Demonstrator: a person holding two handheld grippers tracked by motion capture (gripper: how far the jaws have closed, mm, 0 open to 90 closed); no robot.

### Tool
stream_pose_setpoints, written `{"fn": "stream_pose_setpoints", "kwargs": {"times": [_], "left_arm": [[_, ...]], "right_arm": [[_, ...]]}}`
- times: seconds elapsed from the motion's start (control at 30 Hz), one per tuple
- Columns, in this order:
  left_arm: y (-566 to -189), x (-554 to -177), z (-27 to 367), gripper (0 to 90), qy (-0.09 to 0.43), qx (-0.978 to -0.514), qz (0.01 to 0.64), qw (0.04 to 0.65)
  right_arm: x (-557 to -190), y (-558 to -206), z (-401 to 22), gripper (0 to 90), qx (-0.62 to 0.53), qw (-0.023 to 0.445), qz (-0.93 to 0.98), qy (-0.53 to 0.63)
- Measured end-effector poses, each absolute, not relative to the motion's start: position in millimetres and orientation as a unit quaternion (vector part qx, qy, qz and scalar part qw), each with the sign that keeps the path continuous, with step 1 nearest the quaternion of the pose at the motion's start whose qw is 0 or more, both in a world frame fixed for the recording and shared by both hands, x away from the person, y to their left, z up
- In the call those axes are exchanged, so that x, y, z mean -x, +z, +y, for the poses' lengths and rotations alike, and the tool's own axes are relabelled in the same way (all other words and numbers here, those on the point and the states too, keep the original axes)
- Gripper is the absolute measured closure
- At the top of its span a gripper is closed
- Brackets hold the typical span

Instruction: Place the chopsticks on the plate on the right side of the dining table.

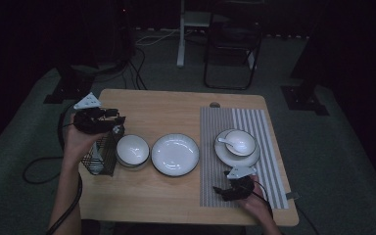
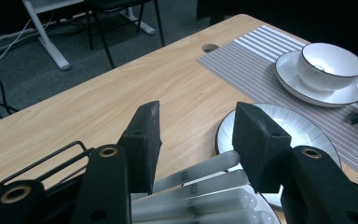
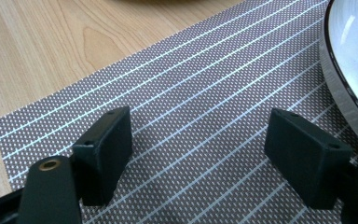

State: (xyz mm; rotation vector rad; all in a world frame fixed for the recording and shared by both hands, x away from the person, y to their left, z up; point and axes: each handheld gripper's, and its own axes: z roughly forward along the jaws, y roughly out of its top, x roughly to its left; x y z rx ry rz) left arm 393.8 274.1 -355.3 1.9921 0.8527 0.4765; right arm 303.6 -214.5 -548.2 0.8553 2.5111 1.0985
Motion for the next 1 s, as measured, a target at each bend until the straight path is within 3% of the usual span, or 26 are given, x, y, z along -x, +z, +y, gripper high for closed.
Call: {"fn": "stream_pose_setpoints", "kwargs": {"times": [1.0], "left_arm": [[-362, -420, 275, 52.4, 0.176, -0.816, 0.345, 0.429]], "right_arm": [[-304, -548, -215, 22.8, -0.295, 0.135, 0.867, 0.379]]}}
